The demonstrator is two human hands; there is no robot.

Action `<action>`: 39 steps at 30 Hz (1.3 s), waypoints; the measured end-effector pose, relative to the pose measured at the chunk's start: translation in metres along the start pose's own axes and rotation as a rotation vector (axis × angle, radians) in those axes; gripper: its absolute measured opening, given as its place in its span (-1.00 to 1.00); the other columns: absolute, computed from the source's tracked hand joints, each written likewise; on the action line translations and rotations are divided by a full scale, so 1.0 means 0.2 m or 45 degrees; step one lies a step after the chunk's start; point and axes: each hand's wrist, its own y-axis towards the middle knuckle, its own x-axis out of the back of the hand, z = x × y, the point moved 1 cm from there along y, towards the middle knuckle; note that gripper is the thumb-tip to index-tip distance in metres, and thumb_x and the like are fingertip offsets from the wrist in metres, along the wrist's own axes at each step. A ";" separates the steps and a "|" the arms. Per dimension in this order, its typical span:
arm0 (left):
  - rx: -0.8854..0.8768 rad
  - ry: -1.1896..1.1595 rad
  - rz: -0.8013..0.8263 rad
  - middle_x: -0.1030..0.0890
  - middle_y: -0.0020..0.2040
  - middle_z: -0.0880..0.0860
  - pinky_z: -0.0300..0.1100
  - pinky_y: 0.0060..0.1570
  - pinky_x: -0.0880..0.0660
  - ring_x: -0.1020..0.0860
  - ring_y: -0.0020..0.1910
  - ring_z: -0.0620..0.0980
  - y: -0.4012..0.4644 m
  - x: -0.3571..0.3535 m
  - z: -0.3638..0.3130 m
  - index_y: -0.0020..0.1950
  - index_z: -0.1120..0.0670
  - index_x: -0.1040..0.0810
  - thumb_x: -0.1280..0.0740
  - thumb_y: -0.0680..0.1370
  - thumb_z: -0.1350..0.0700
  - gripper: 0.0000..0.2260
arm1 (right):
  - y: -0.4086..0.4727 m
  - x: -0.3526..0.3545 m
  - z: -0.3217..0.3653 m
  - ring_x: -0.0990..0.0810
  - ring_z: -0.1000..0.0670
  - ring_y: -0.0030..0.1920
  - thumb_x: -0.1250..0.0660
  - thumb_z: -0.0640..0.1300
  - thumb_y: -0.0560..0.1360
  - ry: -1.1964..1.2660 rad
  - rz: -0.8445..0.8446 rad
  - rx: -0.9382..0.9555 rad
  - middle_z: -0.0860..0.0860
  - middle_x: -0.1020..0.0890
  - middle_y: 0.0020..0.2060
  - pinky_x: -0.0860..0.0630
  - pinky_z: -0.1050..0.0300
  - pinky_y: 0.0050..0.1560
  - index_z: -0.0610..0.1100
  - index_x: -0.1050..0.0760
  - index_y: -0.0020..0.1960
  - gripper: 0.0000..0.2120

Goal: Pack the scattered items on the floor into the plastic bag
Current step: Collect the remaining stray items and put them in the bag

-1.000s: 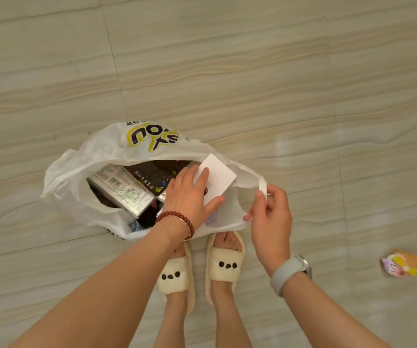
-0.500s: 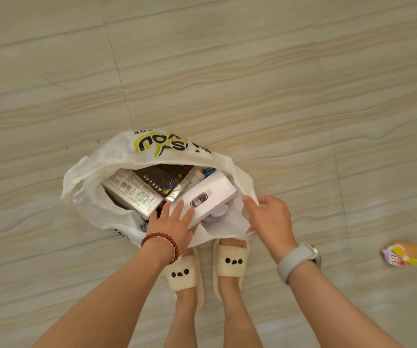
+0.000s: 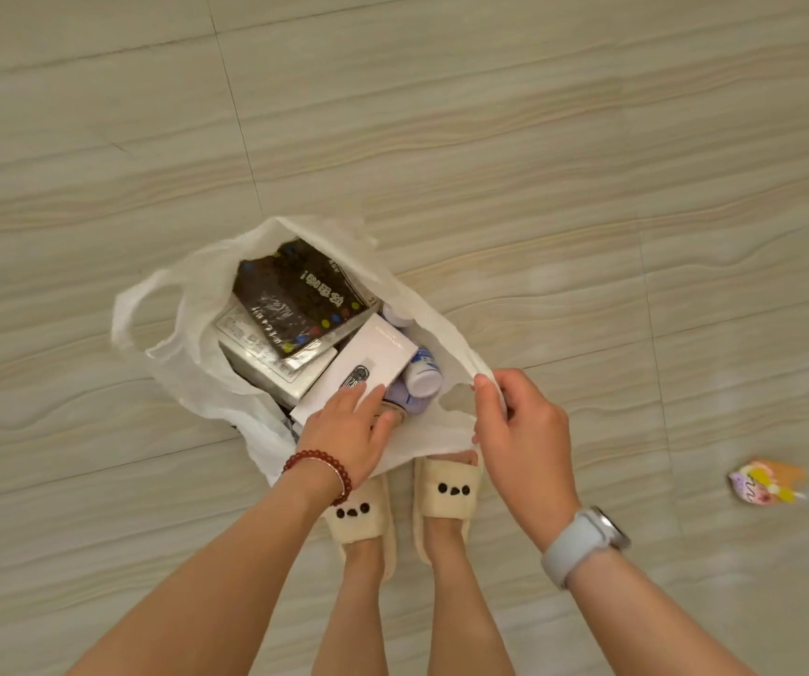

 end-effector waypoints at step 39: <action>-0.734 0.863 0.073 -0.34 0.37 0.09 -0.03 0.30 -0.28 -0.32 0.34 0.08 -1.48 -1.07 -2.64 0.39 0.06 -0.27 -0.14 0.57 0.08 -0.62 | -1.88 1.85 -1.56 -0.37 -0.12 0.35 -0.08 -0.22 0.56 0.798 -0.551 -1.188 -0.16 -0.39 0.34 -0.30 0.04 0.34 -0.17 -0.28 0.38 -0.61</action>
